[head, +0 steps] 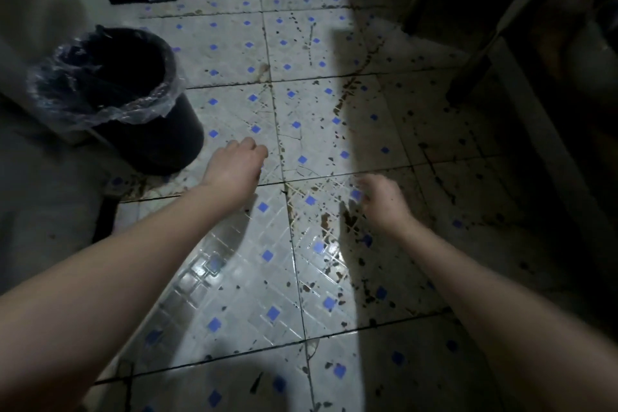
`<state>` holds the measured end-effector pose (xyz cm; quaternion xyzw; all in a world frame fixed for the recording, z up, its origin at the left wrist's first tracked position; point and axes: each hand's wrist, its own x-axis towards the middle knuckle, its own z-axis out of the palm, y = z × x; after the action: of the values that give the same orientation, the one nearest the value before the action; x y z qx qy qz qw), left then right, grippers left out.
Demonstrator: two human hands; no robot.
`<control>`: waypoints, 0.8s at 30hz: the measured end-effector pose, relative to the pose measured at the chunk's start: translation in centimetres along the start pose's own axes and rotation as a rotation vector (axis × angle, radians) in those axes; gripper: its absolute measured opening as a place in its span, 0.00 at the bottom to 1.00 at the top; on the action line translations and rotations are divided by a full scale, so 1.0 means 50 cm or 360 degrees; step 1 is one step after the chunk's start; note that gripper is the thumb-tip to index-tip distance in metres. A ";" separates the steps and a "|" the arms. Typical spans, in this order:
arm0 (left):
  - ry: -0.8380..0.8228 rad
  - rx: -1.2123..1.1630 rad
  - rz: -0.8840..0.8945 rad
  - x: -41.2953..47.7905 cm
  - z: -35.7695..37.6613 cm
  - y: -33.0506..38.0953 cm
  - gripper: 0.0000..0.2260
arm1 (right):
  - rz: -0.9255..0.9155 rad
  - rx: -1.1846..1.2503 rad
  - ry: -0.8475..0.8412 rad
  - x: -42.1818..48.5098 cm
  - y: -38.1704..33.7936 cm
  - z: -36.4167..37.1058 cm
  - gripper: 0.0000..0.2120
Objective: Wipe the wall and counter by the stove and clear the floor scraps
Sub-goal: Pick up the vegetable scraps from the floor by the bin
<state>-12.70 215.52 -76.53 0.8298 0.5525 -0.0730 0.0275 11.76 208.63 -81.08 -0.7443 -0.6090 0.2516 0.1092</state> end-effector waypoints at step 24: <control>-0.0235 0.0014 0.0279 0.068 0.146 0.113 0.14 | 0.0128 -0.0155 -0.0036 0.013 0.196 0.033 0.10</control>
<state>-6.87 215.52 -84.44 0.8674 0.4741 -0.1336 0.0708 19.35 206.73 -87.24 -0.7697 -0.5913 0.2342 0.0557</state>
